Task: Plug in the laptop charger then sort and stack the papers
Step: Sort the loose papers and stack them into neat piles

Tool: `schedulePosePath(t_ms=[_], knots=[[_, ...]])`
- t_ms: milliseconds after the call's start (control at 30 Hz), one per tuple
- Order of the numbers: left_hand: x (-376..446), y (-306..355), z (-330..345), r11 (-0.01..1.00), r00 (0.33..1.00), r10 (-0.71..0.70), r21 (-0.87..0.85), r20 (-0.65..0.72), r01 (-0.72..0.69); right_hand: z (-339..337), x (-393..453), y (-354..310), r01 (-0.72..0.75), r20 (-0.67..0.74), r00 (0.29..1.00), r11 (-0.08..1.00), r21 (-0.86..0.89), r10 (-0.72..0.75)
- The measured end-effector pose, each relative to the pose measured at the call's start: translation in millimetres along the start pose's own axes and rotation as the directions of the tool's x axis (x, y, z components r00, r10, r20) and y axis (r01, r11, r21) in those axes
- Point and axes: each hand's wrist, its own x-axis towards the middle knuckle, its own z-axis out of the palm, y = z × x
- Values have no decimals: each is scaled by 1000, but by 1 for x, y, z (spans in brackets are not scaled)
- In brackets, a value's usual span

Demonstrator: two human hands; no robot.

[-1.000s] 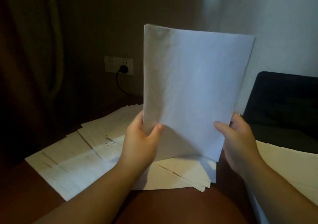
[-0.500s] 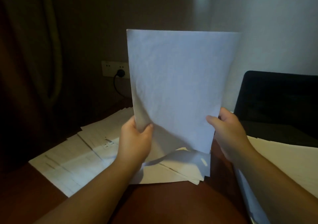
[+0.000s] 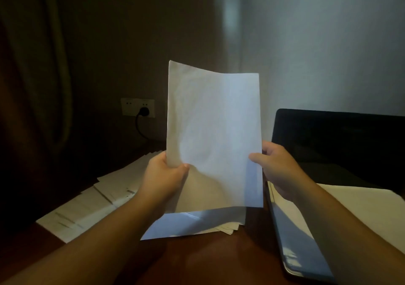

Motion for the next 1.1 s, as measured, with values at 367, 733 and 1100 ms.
schedulePosePath(t_ms=[367, 733, 1100], knots=[[-31, 35, 37, 996, 951, -84, 31, 296, 78, -70, -65, 0, -67, -128, 990, 998, -19, 64], [-55, 51, 106, 992, 866, -93, 121, 491, 38, -142, -124, 20, -231, -236, 941, 970, 78, 243], [-58, 54, 139, 983, 895, 34, 146, 445, -110, -158, -171, 42, -317, -373, 830, 901, 295, 414]])
